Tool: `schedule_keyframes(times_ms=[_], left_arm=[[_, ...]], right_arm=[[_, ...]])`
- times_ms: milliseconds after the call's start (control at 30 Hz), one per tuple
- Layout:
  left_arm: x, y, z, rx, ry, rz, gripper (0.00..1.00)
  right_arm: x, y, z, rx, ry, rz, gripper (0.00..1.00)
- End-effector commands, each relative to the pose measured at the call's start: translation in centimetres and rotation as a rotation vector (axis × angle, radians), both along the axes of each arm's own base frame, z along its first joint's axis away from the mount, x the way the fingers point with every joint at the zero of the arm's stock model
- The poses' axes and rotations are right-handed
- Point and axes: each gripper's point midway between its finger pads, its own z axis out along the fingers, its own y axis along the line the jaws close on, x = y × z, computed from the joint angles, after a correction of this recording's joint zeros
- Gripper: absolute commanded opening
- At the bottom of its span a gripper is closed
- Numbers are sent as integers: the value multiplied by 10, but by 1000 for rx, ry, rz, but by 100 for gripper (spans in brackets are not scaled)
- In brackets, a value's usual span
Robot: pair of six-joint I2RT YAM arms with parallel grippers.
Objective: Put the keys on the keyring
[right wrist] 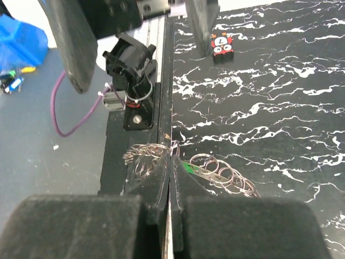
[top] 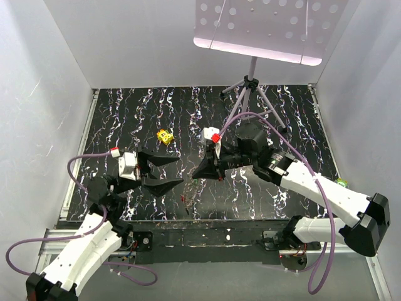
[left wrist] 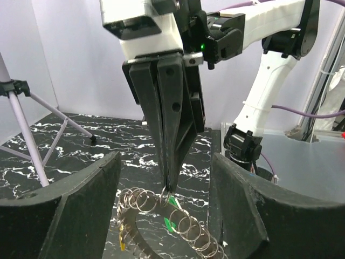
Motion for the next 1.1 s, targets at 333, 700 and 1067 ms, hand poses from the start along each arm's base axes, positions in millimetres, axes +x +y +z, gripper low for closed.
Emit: schedule_keyframes(times_ms=[333, 700, 1067], left_arm=[[4, -16, -29, 357, 2, -135, 81], [0, -48, -26, 309, 43, -240, 55], [-4, -63, -40, 356, 63, -217, 44]], right_arm=[[-29, -59, 13, -206, -367, 328, 1], [-20, -56, 3, -267, -343, 311, 1], [-10, -53, 2, -272, -294, 259, 1]])
